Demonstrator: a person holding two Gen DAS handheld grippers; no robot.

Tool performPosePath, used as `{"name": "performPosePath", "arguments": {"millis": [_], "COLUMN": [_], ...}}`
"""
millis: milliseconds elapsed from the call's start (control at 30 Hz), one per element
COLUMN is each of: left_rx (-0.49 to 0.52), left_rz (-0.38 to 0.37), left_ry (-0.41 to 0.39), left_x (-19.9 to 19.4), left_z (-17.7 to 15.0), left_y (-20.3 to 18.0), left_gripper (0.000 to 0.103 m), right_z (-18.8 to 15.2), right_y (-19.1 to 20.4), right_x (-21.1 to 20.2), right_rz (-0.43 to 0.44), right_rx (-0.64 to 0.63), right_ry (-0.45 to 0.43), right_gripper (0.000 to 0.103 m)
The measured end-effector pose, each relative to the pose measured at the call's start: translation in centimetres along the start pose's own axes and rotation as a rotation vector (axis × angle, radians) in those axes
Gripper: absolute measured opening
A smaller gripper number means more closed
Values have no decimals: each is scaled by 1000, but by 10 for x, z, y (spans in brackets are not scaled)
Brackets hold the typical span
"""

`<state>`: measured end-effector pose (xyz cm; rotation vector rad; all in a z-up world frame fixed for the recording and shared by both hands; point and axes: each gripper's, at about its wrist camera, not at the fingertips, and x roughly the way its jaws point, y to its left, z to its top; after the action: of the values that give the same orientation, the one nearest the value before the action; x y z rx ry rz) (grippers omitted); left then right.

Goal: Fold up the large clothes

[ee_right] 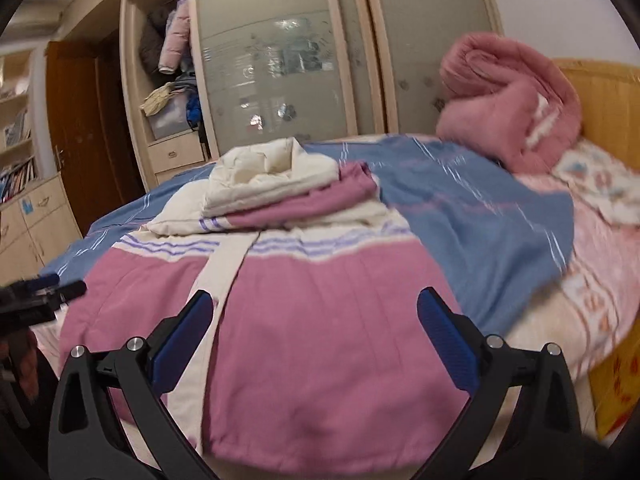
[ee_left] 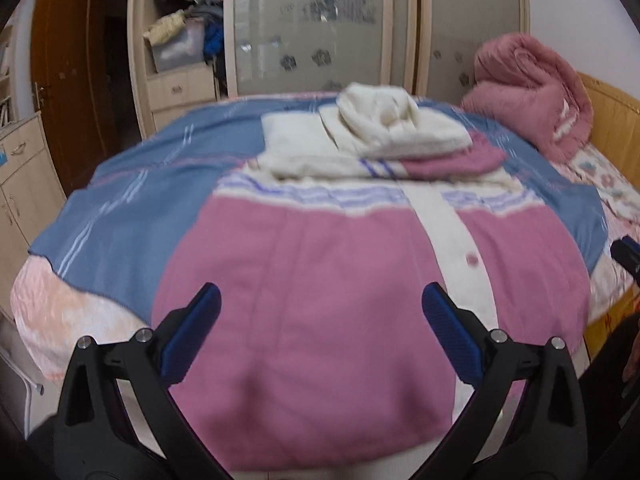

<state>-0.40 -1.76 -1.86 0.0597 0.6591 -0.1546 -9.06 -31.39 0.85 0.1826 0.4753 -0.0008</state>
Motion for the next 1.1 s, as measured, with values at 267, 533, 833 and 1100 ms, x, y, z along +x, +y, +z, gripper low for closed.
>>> {"name": "performPosePath", "arguments": {"millis": [267,533,833,1100], "left_rx": [0,10,7,8], "left_rz": [-4,-17,-17,-19], "left_ry": [-45,-47,-45,-42], "left_x": [-18,-20,-20,-18], "left_z": [-6,-7,-7,-7], "left_y": [-1,-5,-5,-5], "left_gripper": [101,101,101,101], "right_z": [-5,-4,-4,-4], "right_y": [8,14,15,15], "right_x": [-15,-13,-10,-10], "right_rz": [-42,-35,-38,-38], "right_rx": [-43,-73,-75,-74], "right_ry": [-48,-38,-32,-34], "right_gripper": [102,102,102,102]}}
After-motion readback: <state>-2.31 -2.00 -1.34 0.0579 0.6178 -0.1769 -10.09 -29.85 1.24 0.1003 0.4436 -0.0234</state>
